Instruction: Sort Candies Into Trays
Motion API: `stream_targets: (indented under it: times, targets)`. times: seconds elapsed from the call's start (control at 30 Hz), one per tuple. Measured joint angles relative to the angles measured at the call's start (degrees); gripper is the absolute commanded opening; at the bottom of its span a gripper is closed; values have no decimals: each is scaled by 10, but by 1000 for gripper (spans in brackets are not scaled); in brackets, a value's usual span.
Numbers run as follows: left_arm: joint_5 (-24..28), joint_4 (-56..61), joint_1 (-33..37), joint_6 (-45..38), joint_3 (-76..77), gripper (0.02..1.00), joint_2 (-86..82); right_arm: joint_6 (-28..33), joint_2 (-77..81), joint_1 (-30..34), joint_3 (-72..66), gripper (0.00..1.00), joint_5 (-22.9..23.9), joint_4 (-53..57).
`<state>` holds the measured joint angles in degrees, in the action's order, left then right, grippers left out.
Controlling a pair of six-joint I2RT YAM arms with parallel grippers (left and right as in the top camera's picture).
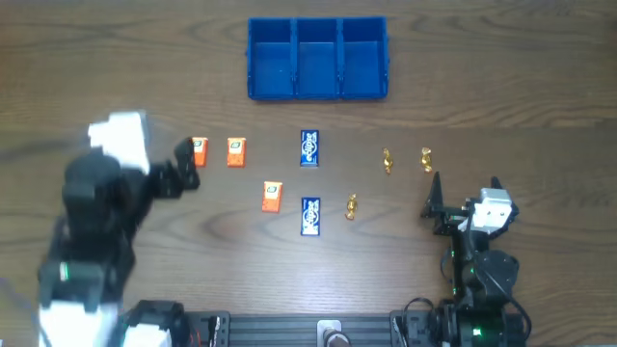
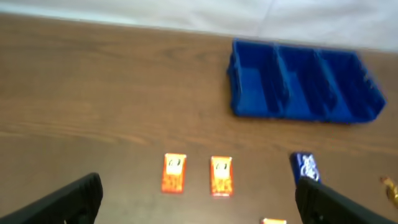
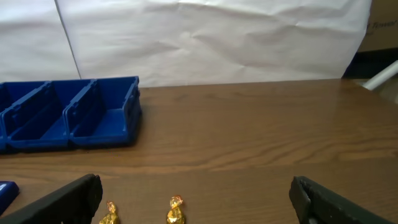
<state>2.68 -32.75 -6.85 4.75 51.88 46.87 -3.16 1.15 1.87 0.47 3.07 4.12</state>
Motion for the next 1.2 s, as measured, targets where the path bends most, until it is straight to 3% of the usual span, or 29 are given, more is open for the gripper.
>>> stream_targets:
  times: [0.13,0.4,1.2]
  targets:
    - [0,-30,0,-33,121,993,214,0,1,0,0,998,0,0]
    - [2,-43,23,-65,147,976,431,0,1,0,0,998,1,0]
    - [30,-15,48,-96,147,890,599,0,1,0,0,998,1,0]
